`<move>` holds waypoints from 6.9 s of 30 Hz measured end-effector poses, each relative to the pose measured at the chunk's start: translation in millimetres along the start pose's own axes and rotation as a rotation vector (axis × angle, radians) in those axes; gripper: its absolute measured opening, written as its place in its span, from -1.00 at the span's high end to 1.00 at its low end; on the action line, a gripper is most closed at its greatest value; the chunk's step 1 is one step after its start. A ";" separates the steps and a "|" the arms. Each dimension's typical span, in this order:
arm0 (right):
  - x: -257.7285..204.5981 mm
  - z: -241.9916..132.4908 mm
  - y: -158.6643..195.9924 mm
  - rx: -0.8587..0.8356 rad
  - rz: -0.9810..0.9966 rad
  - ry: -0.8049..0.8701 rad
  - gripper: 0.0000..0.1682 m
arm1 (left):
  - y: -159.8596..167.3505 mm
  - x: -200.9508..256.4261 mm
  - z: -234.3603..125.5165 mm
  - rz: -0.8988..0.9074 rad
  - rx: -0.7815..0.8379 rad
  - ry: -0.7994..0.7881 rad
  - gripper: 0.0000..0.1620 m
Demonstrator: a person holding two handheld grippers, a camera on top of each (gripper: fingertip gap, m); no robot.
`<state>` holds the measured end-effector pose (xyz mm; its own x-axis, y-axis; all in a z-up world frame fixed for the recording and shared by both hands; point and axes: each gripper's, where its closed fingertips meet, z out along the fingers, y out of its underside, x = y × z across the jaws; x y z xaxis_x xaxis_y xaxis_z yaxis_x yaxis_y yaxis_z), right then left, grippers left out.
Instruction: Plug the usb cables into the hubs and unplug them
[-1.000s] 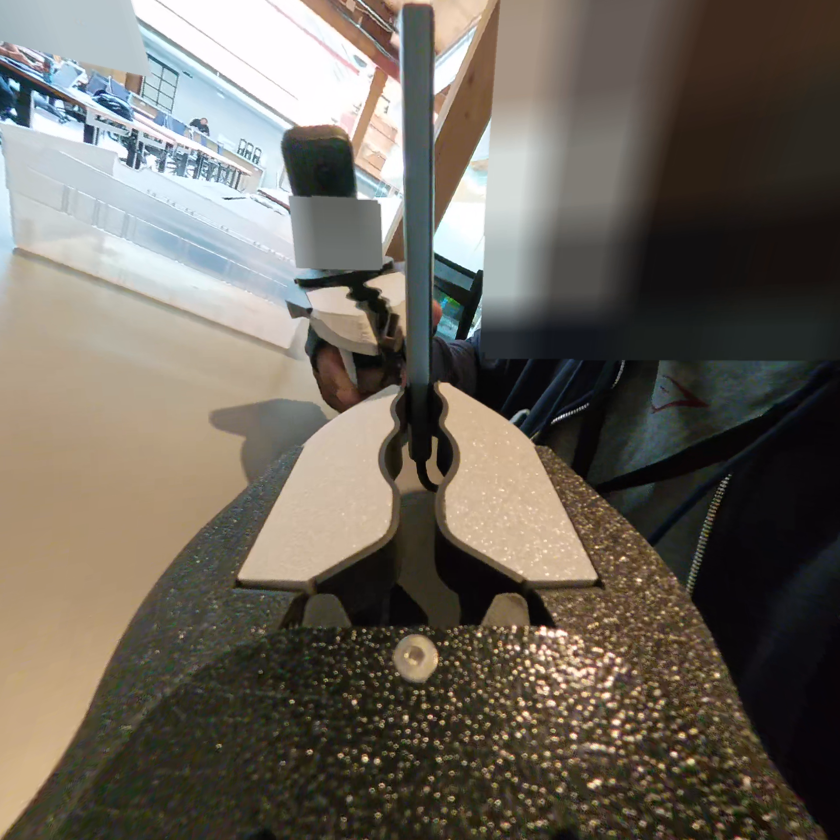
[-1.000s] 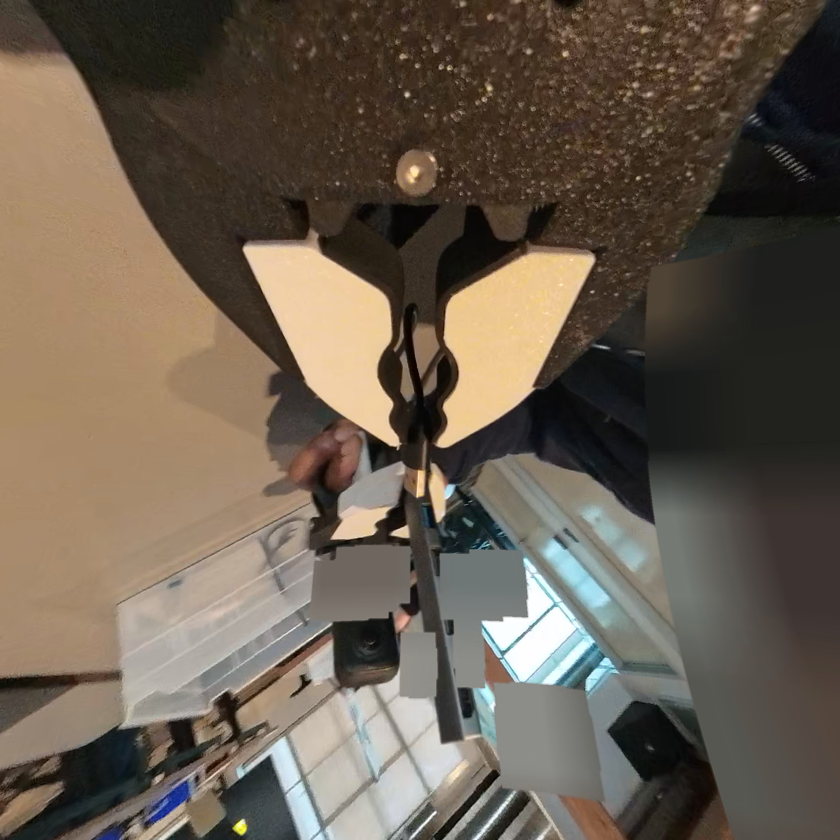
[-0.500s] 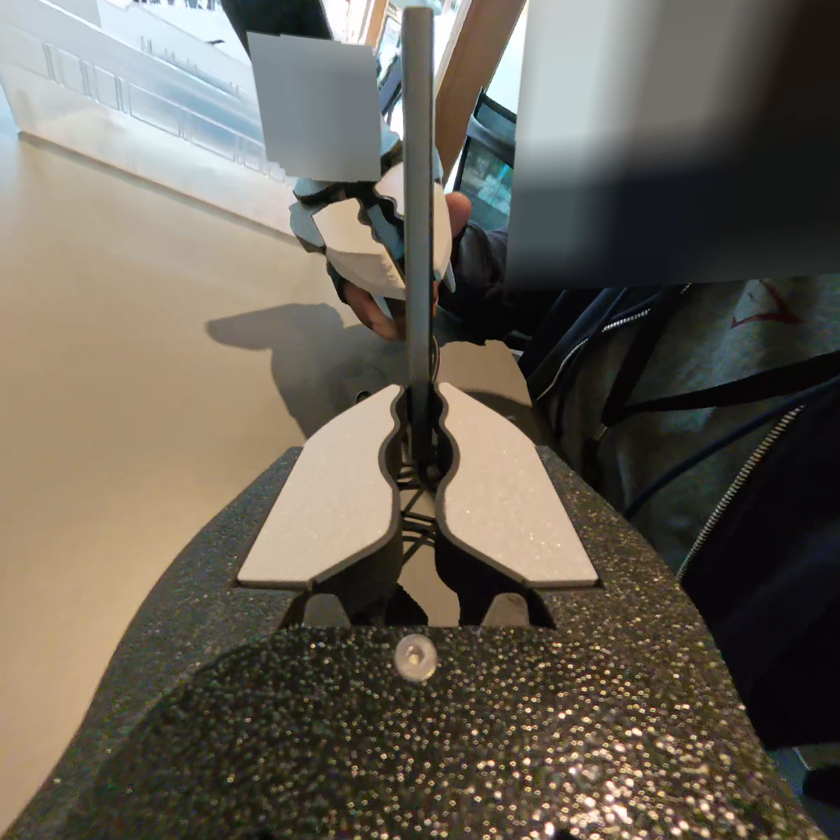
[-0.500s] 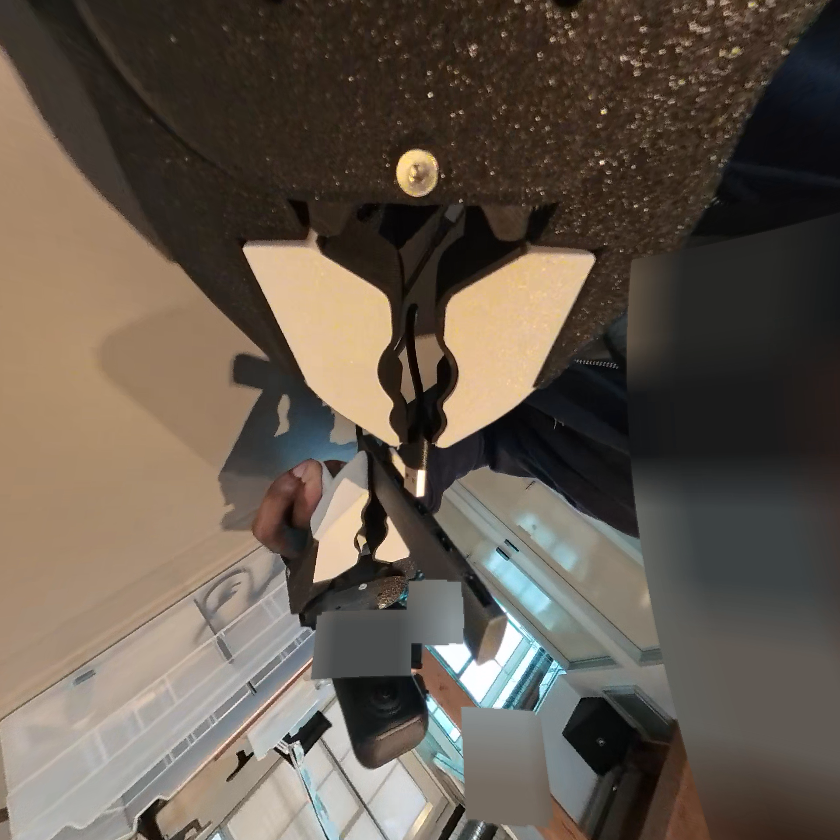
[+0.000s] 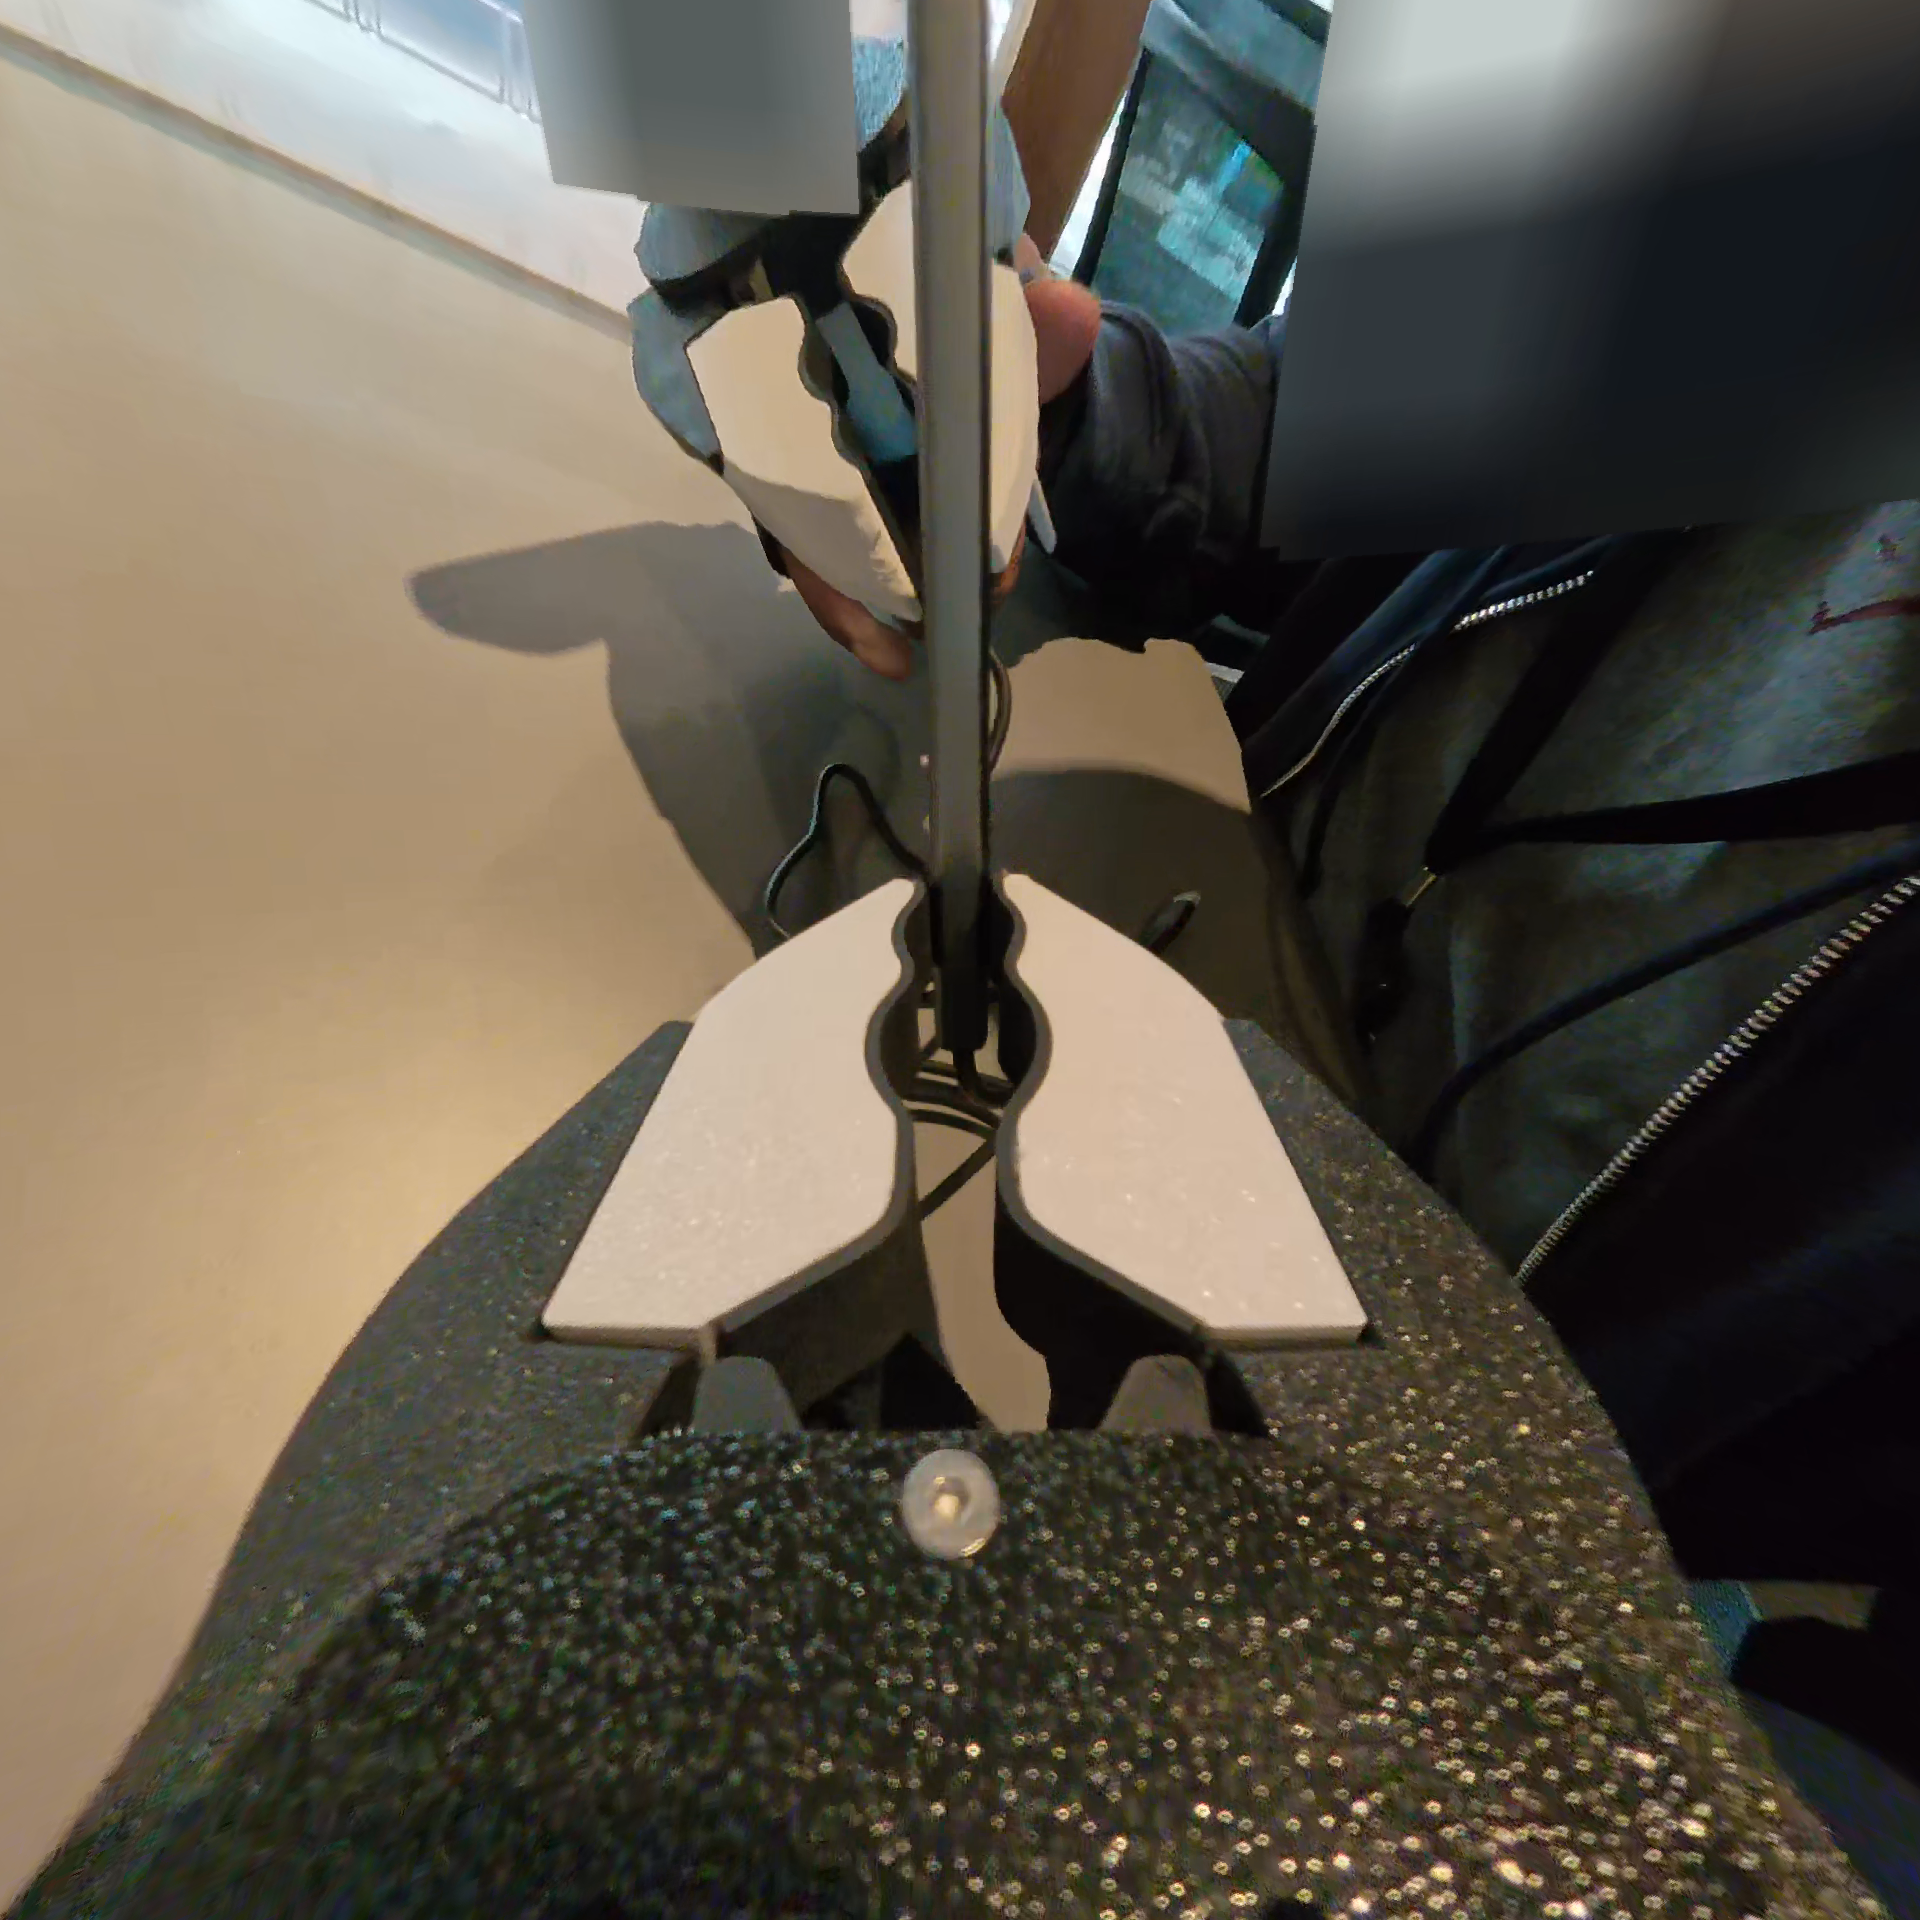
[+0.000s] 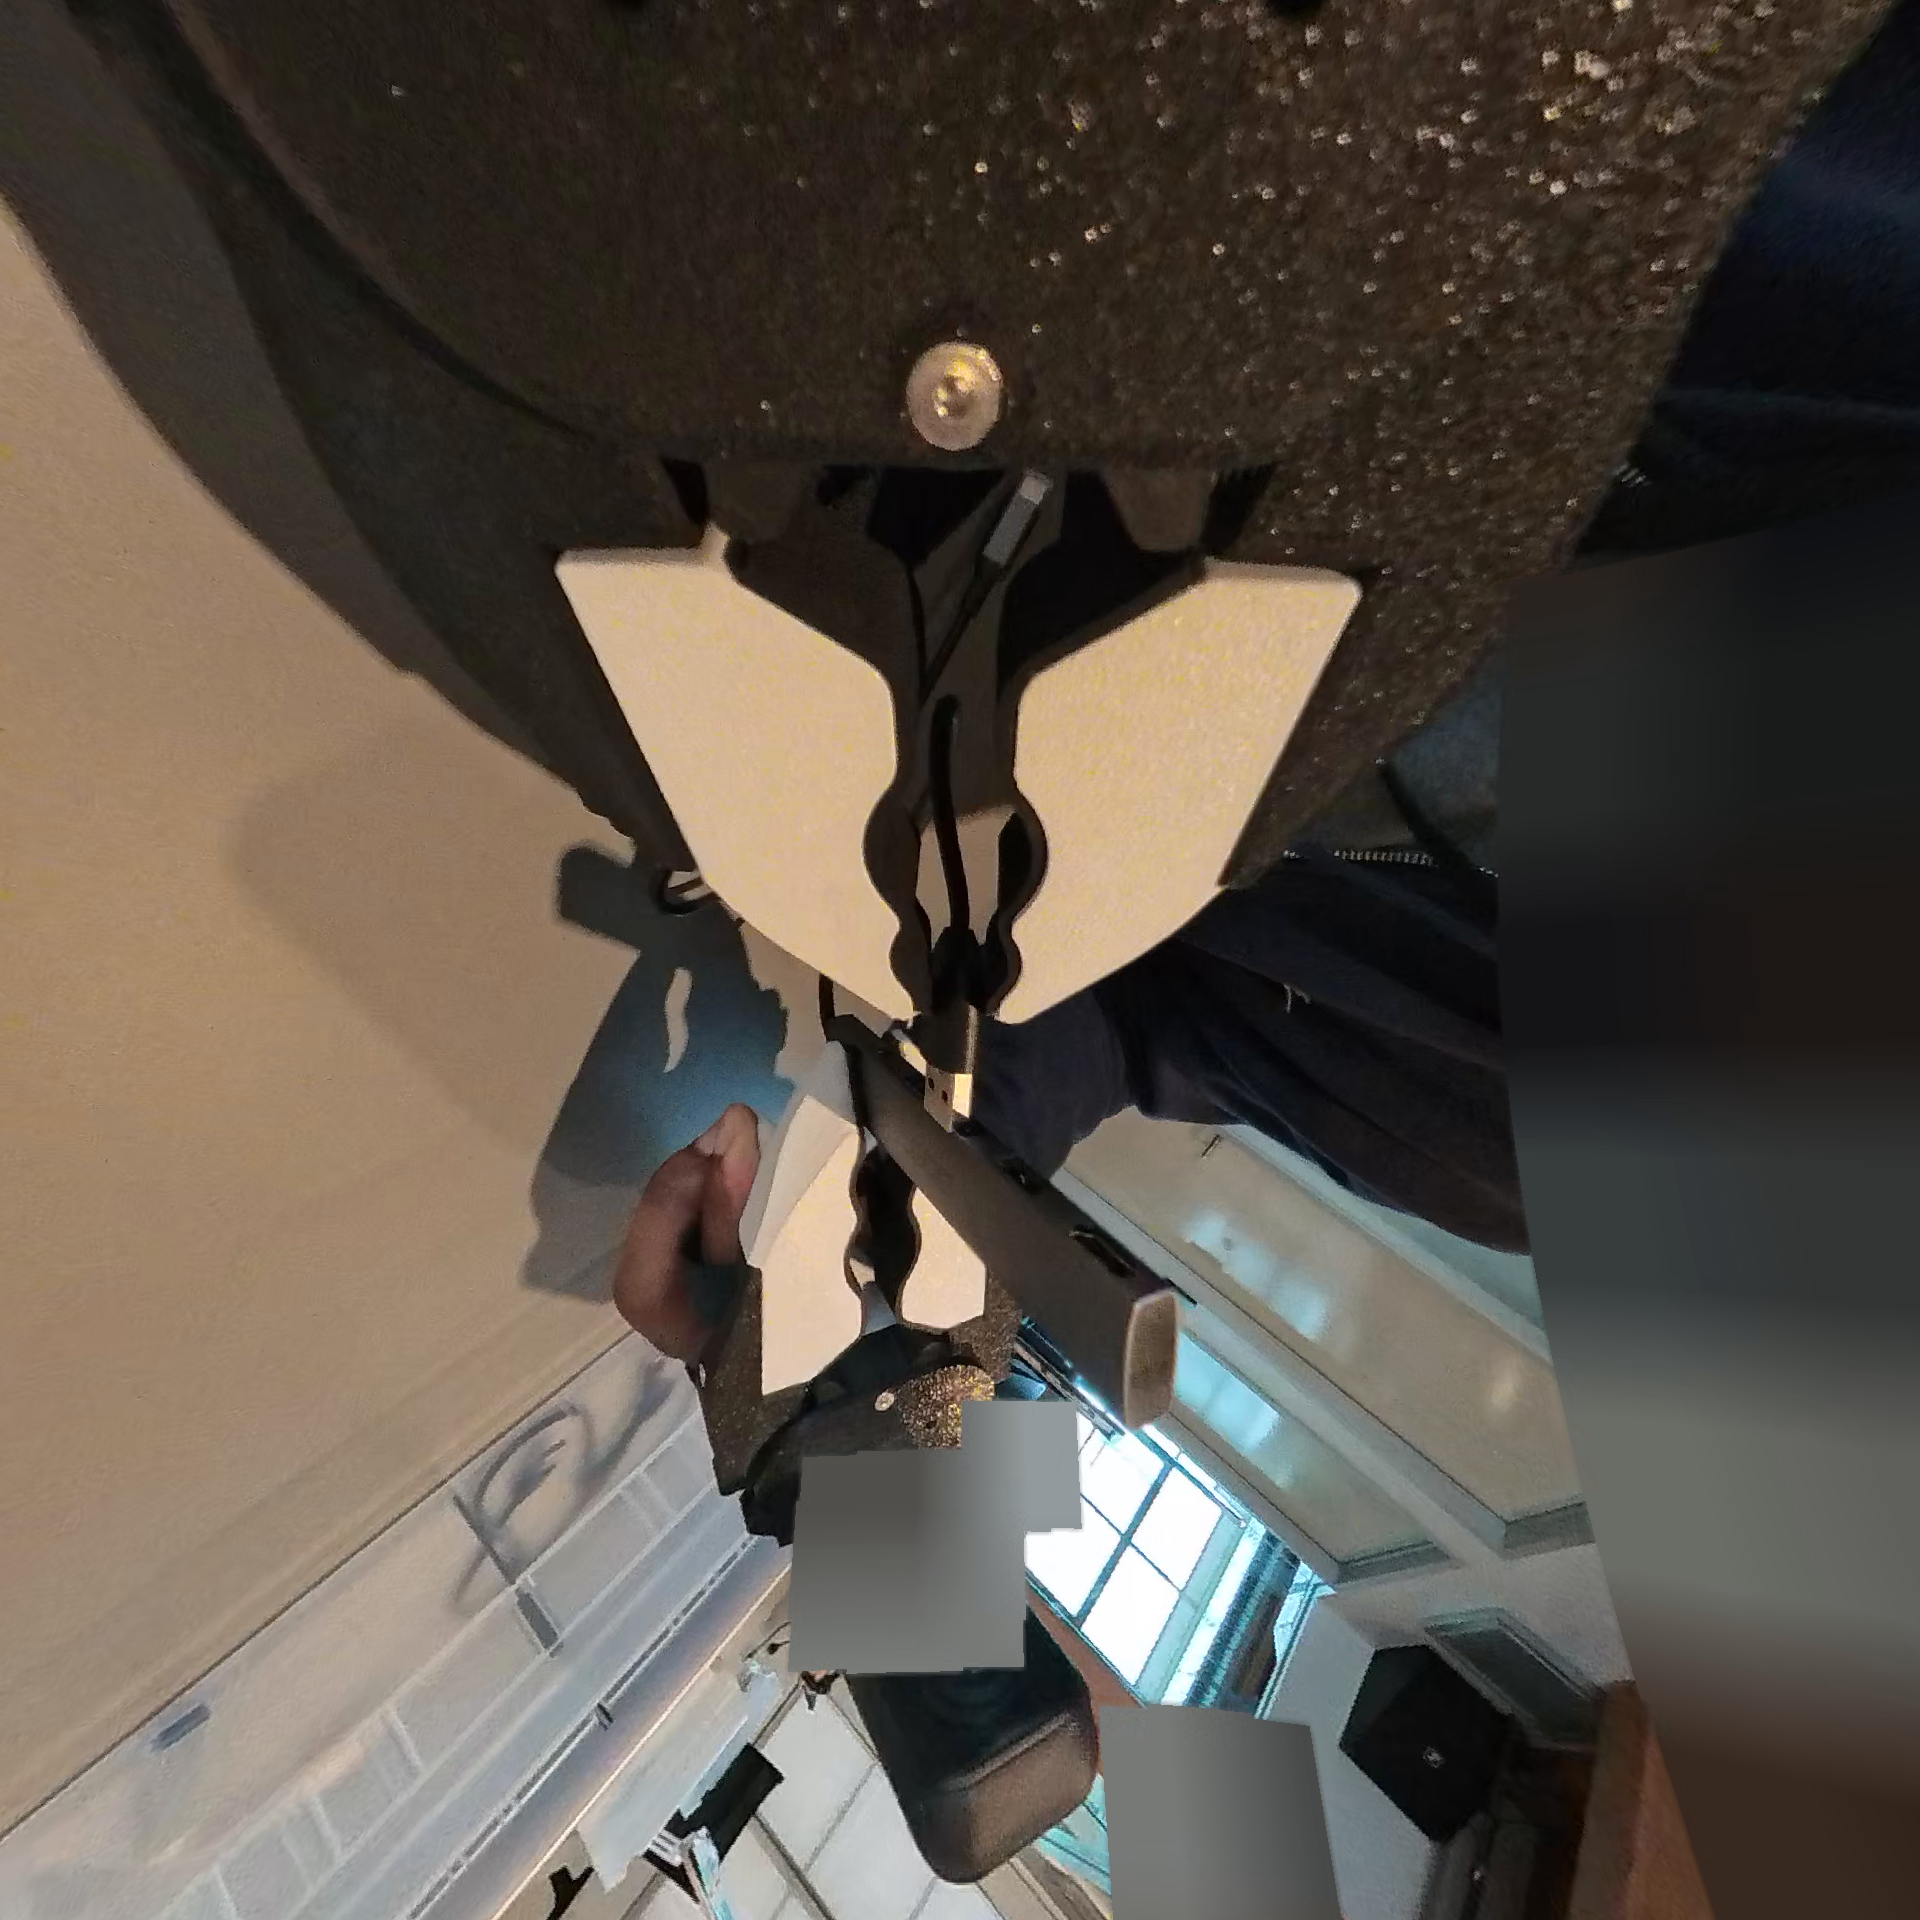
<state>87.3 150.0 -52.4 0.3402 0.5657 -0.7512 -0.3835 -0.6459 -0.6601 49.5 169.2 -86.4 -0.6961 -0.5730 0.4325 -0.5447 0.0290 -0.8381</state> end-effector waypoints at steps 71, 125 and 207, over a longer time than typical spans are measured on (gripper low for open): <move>83.3 -11.7 37.7 -0.293 -0.120 0.535 0.86 | 8.8 -38.1 21.4 -0.314 0.063 -0.083 0.88; 52.8 -18.1 0.5 0.084 0.025 0.306 0.87 | 12.2 -33.9 21.2 -0.277 0.032 -0.068 0.88; -3.1 8.4 9.5 0.040 0.071 0.091 0.87 | -15.8 4.2 14.5 -0.099 0.186 0.203 0.88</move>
<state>75.3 146.5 -56.4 0.3870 0.4694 -0.7937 -0.4428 -0.6604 -0.6065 62.0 154.5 -76.2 -0.7333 -0.3893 0.5575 -0.5328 -0.1805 -0.8268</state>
